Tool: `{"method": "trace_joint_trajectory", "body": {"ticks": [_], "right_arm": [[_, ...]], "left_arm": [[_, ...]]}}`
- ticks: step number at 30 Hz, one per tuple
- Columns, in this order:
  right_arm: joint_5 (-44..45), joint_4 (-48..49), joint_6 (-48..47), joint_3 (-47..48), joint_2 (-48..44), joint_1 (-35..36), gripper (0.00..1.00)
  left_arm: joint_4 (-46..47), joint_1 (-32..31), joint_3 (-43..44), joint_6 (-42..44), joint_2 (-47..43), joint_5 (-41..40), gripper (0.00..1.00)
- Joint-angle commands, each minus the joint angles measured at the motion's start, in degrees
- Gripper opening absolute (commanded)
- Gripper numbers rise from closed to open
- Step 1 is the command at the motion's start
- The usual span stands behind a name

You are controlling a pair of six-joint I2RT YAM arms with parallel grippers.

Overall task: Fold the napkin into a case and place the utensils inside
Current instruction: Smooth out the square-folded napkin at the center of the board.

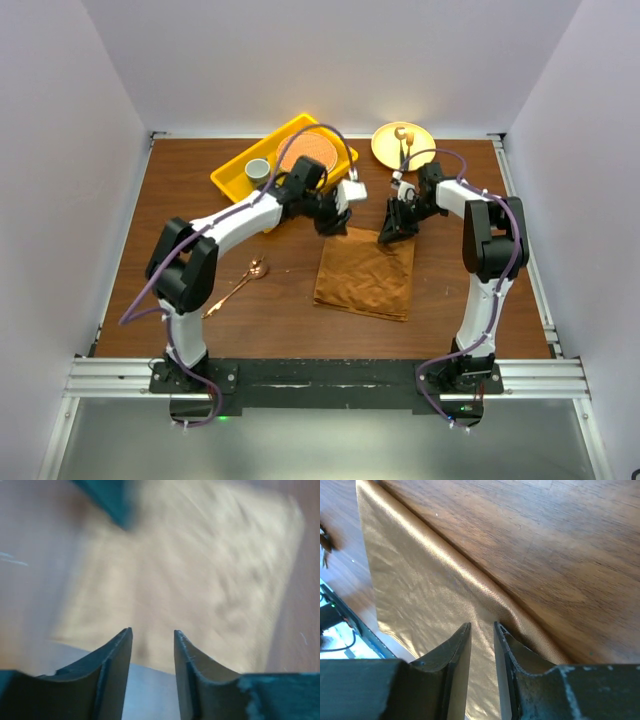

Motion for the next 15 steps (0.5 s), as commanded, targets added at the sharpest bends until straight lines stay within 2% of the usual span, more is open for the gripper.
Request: {"method": "trace_joint_trajectory", "body": {"ticks": [1, 4, 7, 10, 12, 15], "right_arm": [[2.57, -1.76, -4.30, 1.67, 0.97, 0.26, 0.29], [-0.51, -3.52, -4.57, 4.04, -1.30, 0.17, 0.30], [-2.36, -7.55, -6.23, 6.94, -4.03, 0.26, 0.32], [-2.27, -11.07, -8.61, 6.70, -6.41, 0.18, 0.33], [-2.10, -11.96, -9.49, 4.86, -8.96, 0.26, 0.33], [-1.57, -11.88, -9.76, -0.67, -11.68, 0.17, 0.33]], "left_arm": [[7.60, 0.43, 10.04, -11.11, 6.70, -4.81, 0.34], [7.43, 0.35, 11.64, -11.29, 10.48, -7.81, 0.27], [5.50, 0.52, 8.67, -6.91, 9.44, -3.11, 0.31], [4.27, -0.35, 1.48, 1.17, 3.21, 2.52, 0.37], [1.81, -3.06, -1.97, 7.94, -1.71, 2.29, 0.39], [2.67, -8.78, -9.26, 12.36, -7.34, -0.52, 0.40]]}}
